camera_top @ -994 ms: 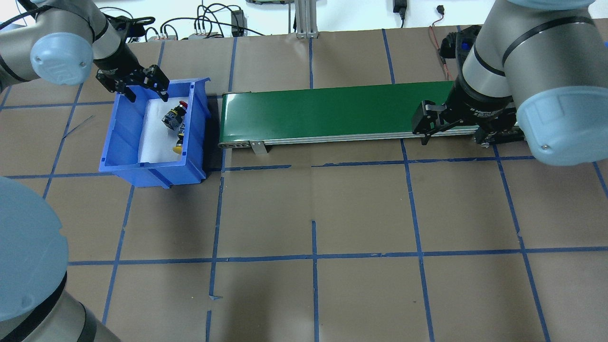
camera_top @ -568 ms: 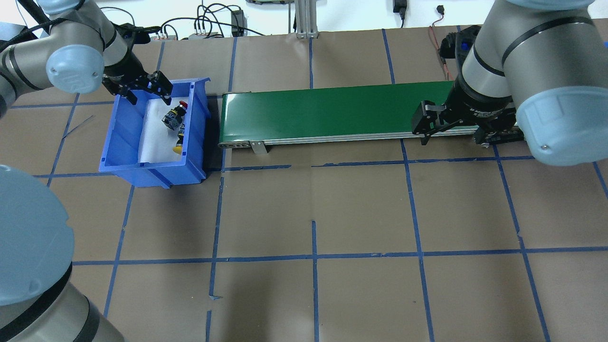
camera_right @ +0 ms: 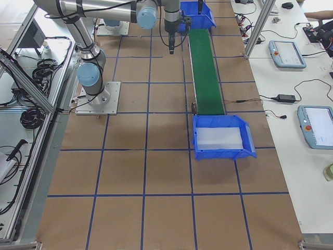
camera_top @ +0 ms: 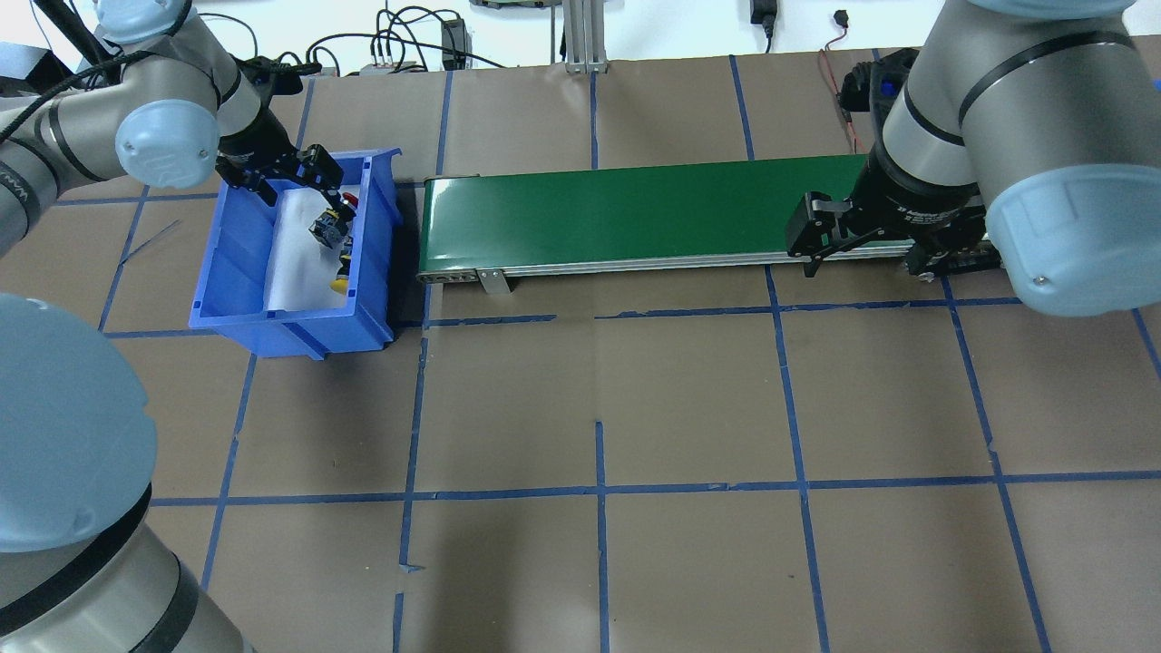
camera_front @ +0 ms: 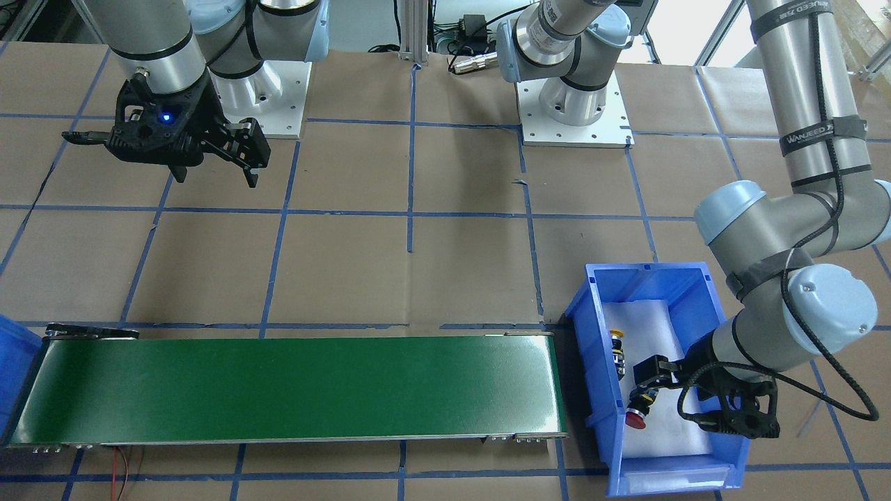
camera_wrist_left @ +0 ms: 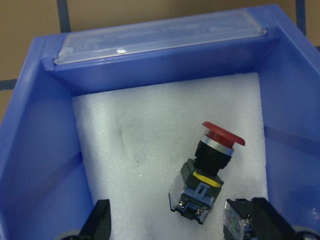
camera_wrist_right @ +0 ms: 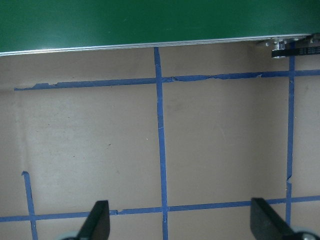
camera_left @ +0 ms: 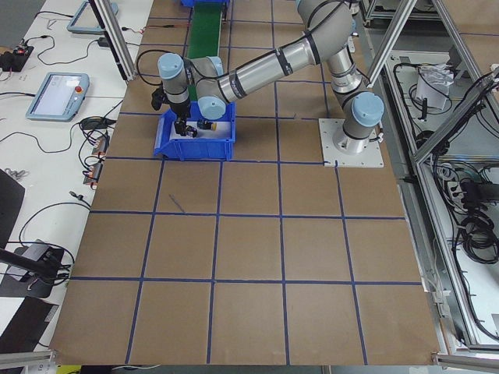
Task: Transport two buttons from left to right
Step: 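Lower the left gripper and grasp the red-capped button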
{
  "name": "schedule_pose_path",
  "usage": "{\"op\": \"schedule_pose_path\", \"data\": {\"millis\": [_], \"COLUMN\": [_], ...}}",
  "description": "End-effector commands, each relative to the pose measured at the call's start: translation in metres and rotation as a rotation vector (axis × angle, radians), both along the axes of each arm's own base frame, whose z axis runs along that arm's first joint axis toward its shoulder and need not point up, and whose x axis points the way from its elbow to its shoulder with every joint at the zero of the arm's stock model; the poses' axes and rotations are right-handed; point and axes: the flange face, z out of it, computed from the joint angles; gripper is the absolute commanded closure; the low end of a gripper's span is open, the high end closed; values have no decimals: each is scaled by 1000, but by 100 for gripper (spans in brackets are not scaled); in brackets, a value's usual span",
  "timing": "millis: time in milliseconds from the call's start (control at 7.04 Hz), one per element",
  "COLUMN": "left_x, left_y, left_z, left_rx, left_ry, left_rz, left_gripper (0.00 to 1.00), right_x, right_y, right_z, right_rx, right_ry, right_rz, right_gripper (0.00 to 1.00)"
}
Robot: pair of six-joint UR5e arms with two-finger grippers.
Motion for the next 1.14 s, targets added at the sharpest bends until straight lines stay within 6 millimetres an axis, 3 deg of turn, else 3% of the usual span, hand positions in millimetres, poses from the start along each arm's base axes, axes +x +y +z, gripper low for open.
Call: {"op": "schedule_pose_path", "data": {"millis": [0,568,710,994], "left_x": [-3,-2,-2,-3], "left_y": [2,0,0,-2], "left_z": [-20,-39,-41,-40], "left_rx": [24,51,54,49], "left_ry": [6,13,12,13], "left_rz": [-7,-4,-6,-12], "left_gripper": [0,0,7,54], "right_x": [0,0,0,0], "right_y": [0,1,1,1], "right_z": [0,-3,-3,-3], "right_rx": [-1,5,5,4], "right_ry": [0,0,0,0], "right_rz": [1,1,-1,1], "right_gripper": [0,0,0,0]}}
